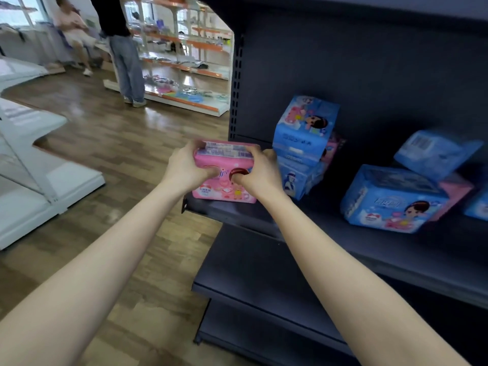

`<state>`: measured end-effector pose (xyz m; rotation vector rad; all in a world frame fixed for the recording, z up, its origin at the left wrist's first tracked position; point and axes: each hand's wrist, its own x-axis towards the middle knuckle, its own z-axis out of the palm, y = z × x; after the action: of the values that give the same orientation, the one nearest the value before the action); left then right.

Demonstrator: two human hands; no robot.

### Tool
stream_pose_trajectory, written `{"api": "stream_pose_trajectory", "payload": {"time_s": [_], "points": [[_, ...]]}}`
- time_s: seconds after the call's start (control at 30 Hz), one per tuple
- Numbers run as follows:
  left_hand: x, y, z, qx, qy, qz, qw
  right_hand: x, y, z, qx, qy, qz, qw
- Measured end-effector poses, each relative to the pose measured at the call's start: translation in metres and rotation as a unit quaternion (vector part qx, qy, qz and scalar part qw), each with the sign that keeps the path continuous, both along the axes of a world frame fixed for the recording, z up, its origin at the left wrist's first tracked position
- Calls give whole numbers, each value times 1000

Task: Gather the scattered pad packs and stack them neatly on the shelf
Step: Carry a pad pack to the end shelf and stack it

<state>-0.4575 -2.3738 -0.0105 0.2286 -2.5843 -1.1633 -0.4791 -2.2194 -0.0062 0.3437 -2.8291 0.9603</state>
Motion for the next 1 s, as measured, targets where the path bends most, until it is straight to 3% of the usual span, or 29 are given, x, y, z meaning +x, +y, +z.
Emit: {"api": "stream_pose_trajectory", "payload": {"time_s": [0.23,0.43,0.53,0.67,0.8,1.0], "points": [[-1,6,-2,-27,16,-3,1000,6,1,-8,-9,6,-30,999],[11,25,-1,-207,97,-4,974,18,16,-8,-46,43,-63,996],[16,47,3,-239,165,-43,956,22,27,-8,-52,50,-93,993],[17,85,8,-171,218,-120,953,30,50,-6,-52,61,-126,989],[3,117,13,-121,192,-158,961,36,79,-3,-42,84,-161,983],[-25,155,24,-49,125,-128,983,35,119,8,14,93,-201,975]]}}
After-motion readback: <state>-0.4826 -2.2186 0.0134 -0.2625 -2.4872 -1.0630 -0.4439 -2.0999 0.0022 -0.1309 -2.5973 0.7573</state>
